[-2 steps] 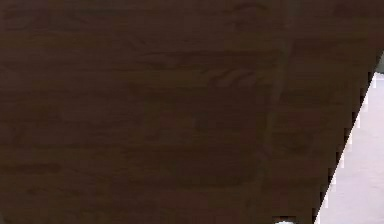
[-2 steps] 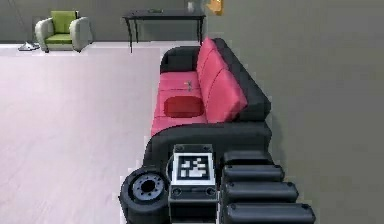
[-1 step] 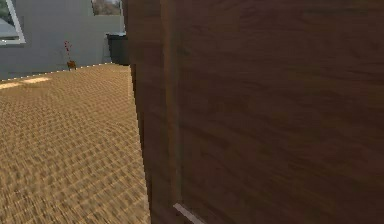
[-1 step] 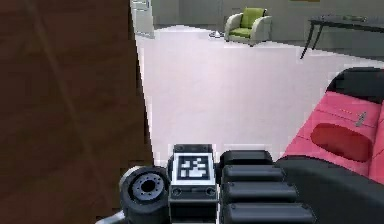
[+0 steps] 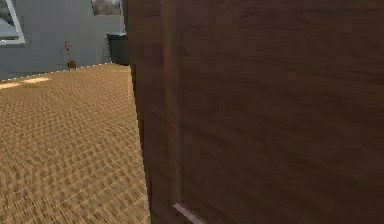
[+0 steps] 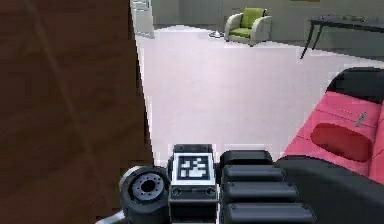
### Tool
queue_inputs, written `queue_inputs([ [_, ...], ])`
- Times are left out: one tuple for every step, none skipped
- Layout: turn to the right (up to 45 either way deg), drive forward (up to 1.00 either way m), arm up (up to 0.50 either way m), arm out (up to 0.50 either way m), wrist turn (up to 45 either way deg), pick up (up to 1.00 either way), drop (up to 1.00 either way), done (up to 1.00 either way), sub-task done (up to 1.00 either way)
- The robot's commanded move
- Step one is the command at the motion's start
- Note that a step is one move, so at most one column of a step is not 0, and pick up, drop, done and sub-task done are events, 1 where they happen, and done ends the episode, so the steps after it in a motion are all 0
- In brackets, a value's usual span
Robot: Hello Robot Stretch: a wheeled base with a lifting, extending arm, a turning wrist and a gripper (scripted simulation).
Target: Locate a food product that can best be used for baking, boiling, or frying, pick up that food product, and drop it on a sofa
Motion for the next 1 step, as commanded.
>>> queue_inputs([
  [45.0, 0.0, 0.0, 0.0, 0.0, 0.0, 0.0, 0.0, 0.0],
])
